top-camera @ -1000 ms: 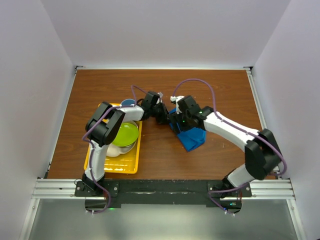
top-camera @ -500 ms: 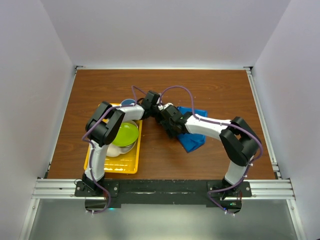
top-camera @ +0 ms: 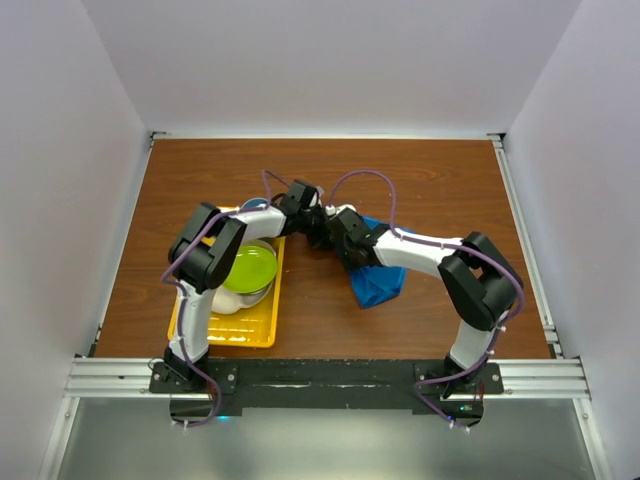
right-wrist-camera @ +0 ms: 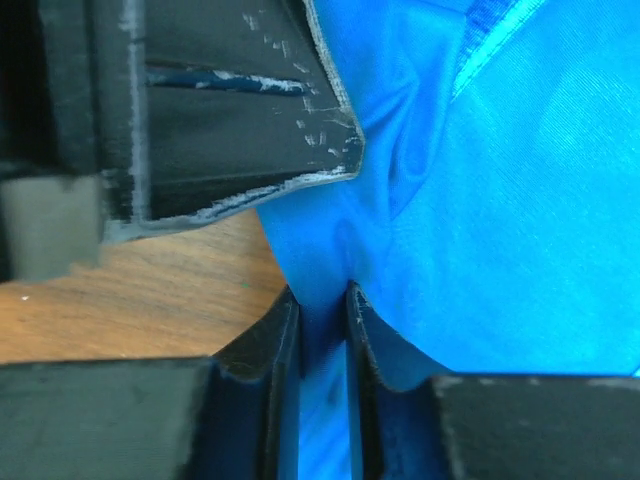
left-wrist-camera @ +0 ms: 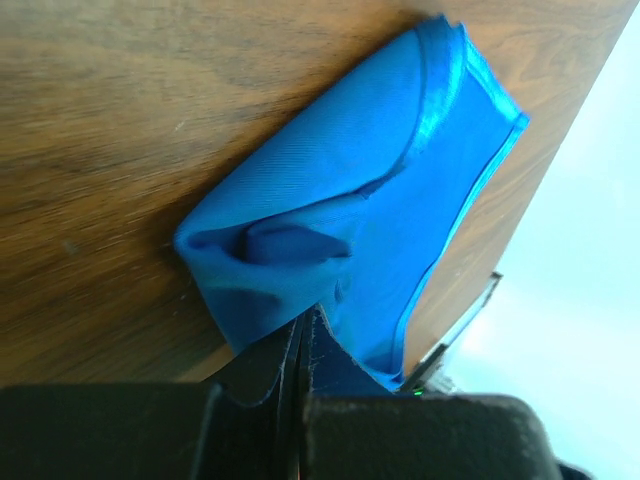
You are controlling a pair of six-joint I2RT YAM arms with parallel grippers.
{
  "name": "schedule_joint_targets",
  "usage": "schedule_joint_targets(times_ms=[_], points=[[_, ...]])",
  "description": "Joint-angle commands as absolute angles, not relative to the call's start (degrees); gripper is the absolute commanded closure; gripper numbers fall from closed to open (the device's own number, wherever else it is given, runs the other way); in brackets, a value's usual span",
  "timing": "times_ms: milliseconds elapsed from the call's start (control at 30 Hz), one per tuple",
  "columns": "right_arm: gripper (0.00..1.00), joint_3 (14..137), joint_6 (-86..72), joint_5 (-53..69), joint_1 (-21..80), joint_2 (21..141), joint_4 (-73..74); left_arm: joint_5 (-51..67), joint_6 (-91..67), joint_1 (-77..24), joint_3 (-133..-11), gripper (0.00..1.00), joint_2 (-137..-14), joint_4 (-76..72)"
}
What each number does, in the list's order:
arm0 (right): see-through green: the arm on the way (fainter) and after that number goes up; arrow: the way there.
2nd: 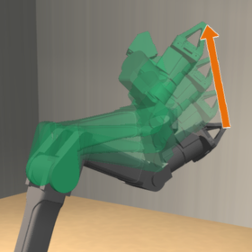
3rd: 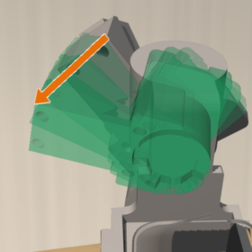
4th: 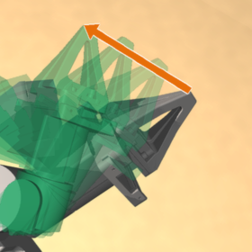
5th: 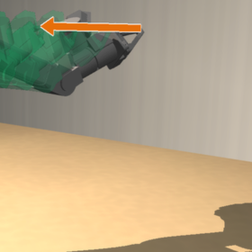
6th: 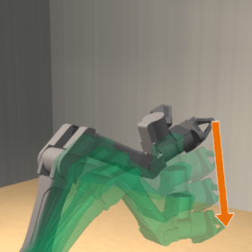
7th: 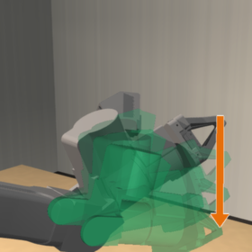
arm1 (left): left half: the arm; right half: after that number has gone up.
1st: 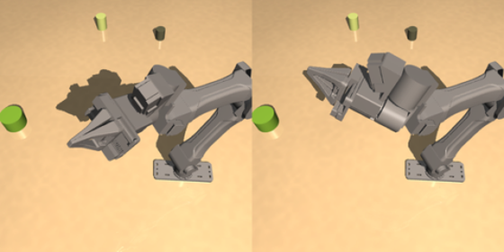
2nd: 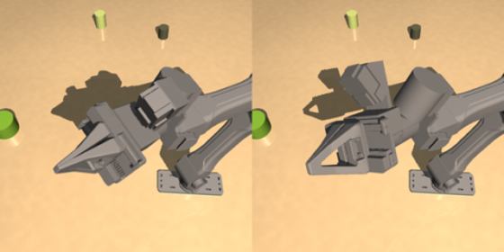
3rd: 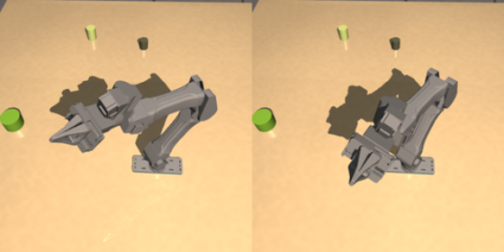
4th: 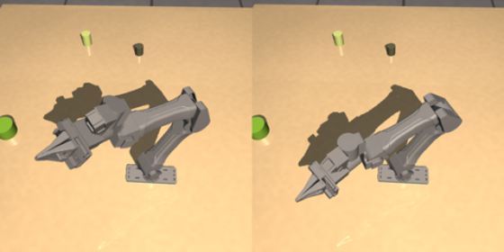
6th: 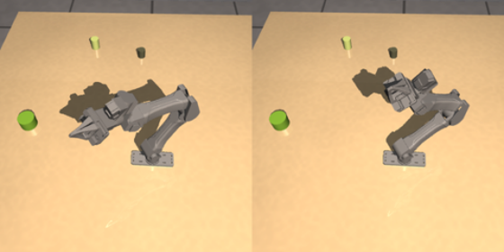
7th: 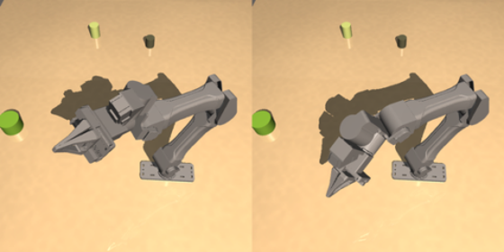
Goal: Fold the napkin, place the utensils inside, and roll it up
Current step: Roll the napkin with the utensil
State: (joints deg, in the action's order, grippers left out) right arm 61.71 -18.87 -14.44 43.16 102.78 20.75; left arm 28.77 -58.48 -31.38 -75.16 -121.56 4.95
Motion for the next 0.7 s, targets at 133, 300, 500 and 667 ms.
schedule_joint_targets(times_ms=[133,300,500,667], points=[[0.99,53.62,-19.34,13.15,35.34,104.6,12.23,19.69,-44.14,-28.65,-77.15,0.64,-111.63,15.72],[1.0,55.44,-17.14,29.94,30.85,103.88,8.96,17.4,-41.84,-28.3,-79.36,0.54,-107.05,22.48],[1.0,56.16,-19.16,40.42,25.32,107.05,4.66,15.91,-47.72,-28.48,-76.12,0.27,-104.68,27.77],[1.0,55.37,-20.39,46.04,23.03,109.07,0.89,18.62,-54.04,-28.57,-73.48,0.25,-107.48,27.6]])
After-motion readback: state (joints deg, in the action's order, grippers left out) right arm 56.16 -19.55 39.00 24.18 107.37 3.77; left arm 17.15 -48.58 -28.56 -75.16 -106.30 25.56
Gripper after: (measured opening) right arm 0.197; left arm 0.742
